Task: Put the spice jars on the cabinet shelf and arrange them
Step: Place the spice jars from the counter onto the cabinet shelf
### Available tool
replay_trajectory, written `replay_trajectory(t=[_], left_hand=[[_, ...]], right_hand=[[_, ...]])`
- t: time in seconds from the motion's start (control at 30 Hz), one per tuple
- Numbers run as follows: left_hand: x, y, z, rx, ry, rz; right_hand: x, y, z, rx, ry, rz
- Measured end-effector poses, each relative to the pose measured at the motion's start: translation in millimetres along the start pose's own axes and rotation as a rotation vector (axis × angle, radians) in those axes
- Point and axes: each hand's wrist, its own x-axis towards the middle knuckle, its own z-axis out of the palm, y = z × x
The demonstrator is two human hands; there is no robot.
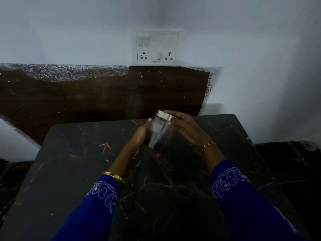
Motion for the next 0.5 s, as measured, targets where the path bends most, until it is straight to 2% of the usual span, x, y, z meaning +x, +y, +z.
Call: replay_trajectory(t=[0.13,0.2,0.33,0.4,0.5], left_hand=[[-17.7,5.1,19.7,-0.044,-0.16,0.037],[-26.4,6.8,33.7,-0.089,-0.169,0.082],[-46.6,17.9,71.3,-0.105,-0.003,0.221],[-56.1,25.5,90.2,-0.034,0.121,0.318],[-65.2,32.1,109.1,0.07,0.261,0.464]], right_hand=[[-24.3,-14.5,-12.7,0.099,0.086,-0.049],[-38.2,-22.6,-15.1,0.109,0.179,-0.081],[-66.2,-38.3,-16.9,-0.146,0.432,-0.156],[-78.5,-43.0,-17.7,-0.18,0.468,-0.186],[-96.0,-49.2,-17.9,-0.128,0.424,-0.196]])
